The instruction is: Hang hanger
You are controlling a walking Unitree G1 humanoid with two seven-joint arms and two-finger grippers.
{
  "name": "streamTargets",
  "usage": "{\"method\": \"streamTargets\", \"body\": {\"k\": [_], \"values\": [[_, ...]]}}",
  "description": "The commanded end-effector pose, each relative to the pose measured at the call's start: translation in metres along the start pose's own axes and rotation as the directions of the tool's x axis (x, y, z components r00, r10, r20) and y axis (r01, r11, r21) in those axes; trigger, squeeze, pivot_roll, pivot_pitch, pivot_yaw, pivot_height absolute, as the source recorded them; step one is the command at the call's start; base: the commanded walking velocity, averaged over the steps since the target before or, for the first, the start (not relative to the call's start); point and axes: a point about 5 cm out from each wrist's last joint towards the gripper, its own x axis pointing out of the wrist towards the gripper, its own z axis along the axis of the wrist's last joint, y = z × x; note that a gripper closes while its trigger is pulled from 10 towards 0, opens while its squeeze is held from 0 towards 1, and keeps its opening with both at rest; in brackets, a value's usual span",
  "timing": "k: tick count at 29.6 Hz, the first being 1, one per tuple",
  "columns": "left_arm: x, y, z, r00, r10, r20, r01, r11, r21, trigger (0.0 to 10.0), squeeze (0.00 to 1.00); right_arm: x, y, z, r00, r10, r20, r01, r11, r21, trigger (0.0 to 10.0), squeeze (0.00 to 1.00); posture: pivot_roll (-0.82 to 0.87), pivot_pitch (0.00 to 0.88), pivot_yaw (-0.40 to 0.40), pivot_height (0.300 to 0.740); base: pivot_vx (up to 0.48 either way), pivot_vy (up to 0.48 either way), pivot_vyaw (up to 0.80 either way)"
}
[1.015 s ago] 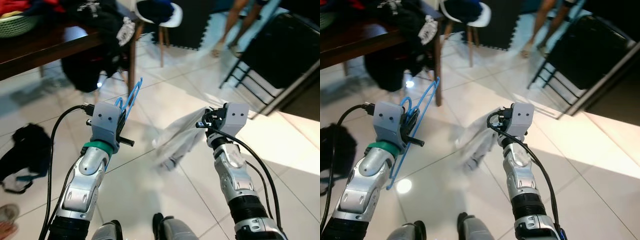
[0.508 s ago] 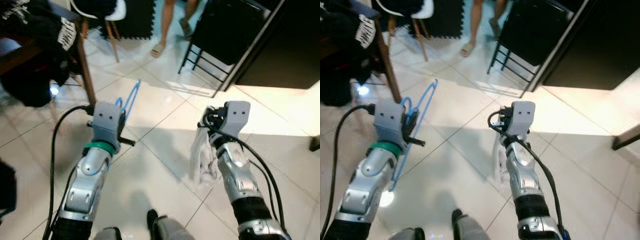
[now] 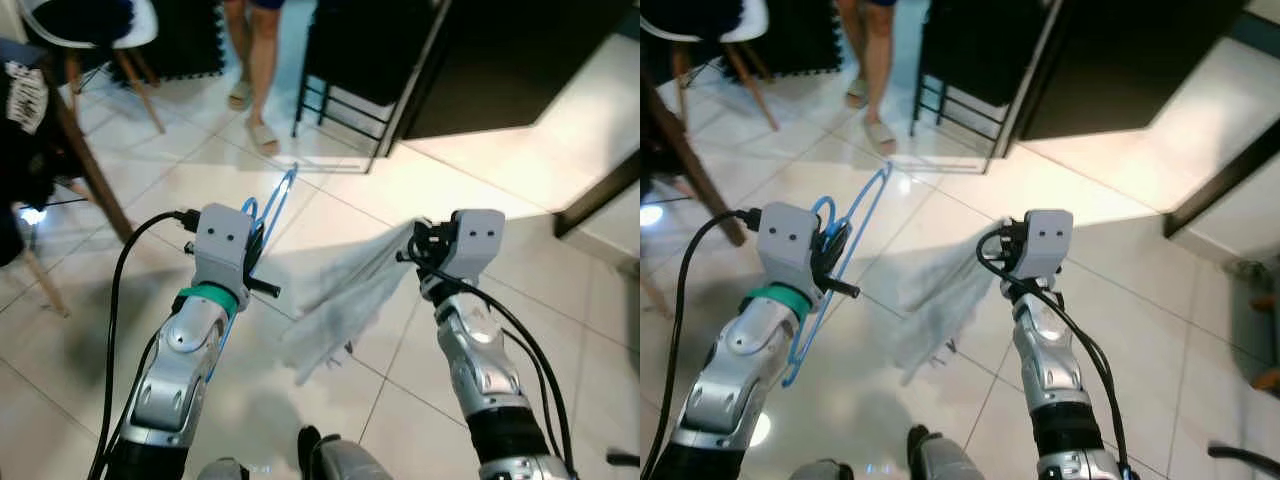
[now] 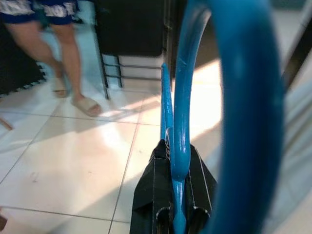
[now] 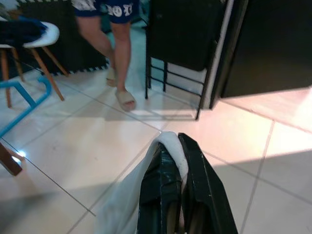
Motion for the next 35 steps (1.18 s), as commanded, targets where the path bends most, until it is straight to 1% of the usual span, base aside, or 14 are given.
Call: {"method": "streamTargets", "body": {"k": [1,6,8,9,12,13,17,21,22,23,27,32,34,35], "values": [[-0.004,-0.002,0.003,0.998,-0.059,0.015,0.059,0.998,0.002,10.0,0.00,0.000,-0.001,0.005,1.000,0.004,0.012,-0.003,1.000,-0.007,10.0,0.00,0.06,0.110,-0.031,0.737,0.000,0.000,-0.78],[-0.006,0.011,0.004,0.996,-0.086,0.018,0.085,0.996,0.033,10.0,0.00,0.012,-0.002,0.023,0.997,0.010,0.075,-0.008,1.000,-0.018,10.0,0.00,0.05,0.095,-0.013,0.737,0.000,0.000,-0.78],[-0.002,0.016,0.008,0.996,-0.080,0.029,0.078,0.996,0.039,10.0,0.00,0.015,-0.007,0.032,0.995,-0.008,0.102,0.012,0.999,-0.039,10.0,0.00,0.00,0.082,0.011,0.737,0.000,0.000,-0.78],[0.004,0.016,0.011,0.995,-0.090,0.041,0.088,0.995,0.037,10.0,0.00,0.014,-0.015,0.039,0.991,-0.050,0.121,0.057,0.997,-0.055,10.0,0.00,-0.01,0.091,0.010,0.737,0.000,0.000,-0.78],[0.007,0.016,0.012,0.994,-0.099,0.047,0.097,0.994,0.046,10.0,0.00,0.012,-0.020,0.042,0.989,-0.081,0.125,0.090,0.994,-0.064,10.0,0.00,-0.01,0.092,0.011,0.737,0.000,0.000,-0.78],[0.012,0.016,0.016,0.992,-0.109,0.061,0.107,0.994,0.038,10.0,0.00,0.008,-0.027,0.044,0.986,-0.105,0.128,0.116,0.990,-0.079,10.0,0.00,-0.05,0.113,0.018,0.737,0.000,0.000,-0.78],[0.017,0.012,0.017,0.991,-0.117,0.068,0.118,0.993,0.000,10.0,0.00,-0.001,-0.037,0.044,0.983,-0.138,0.118,0.149,0.984,-0.094,10.0,0.00,-0.06,0.119,0.022,0.737,0.000,0.000,-0.78],[0.018,0.012,0.017,0.990,-0.119,0.069,0.120,0.993,-0.012,10.0,0.00,-0.002,-0.037,0.044,0.984,-0.137,0.118,0.149,0.984,-0.096,10.0,0.00,-0.06,0.120,0.022,0.737,0.000,0.000,-0.78],[0.018,0.012,0.016,0.992,-0.112,0.062,0.115,0.992,-0.043,10.0,0.00,-0.004,-0.035,0.042,0.985,-0.133,0.110,0.144,0.985,-0.099,10.0,0.00,-0.07,0.127,0.033,0.737,0.000,0.000,-0.78],[0.018,0.012,0.016,0.992,-0.112,0.062,0.115,0.992,-0.043,10.0,0.00,-0.004,-0.035,0.042,0.985,-0.133,0.110,0.144,0.985,-0.099,10.0,0.00,-0.07,0.127,0.033,0.737,0.000,0.000,-0.78],[0.019,0.017,0.011,0.997,-0.072,0.024,0.074,0.991,-0.113,10.0,0.00,-0.006,-0.023,0.039,0.989,-0.104,0.108,0.114,0.989,-0.092,10.0,0.00,-0.05,0.130,0.062,0.737,0.000,0.000,-0.78],[0.020,0.021,0.012,0.998,-0.055,0.016,0.057,0.992,-0.110,10.0,0.00,-0.007,-0.017,0.038,0.991,-0.086,0.107,0.095,0.992,-0.083,10.0,0.00,-0.05,0.122,0.069,0.737,0.000,0.000,-0.78],[0.022,0.019,0.018,0.996,-0.078,0.041,0.079,0.996,-0.043,10.0,0.00,-0.009,-0.018,0.039,0.990,-0.096,0.108,0.103,0.992,-0.068,10.0,0.00,-0.04,0.113,0.083,0.737,0.000,0.000,-0.79],[0.022,0.019,0.018,0.996,-0.078,0.041,0.079,0.996,-0.043,10.0,0.00,-0.009,-0.018,0.039,0.990,-0.096,0.108,0.103,0.992,-0.068,10.0,0.00,-0.04,0.113,0.083,0.737,0.000,0.000,-0.79]]}}
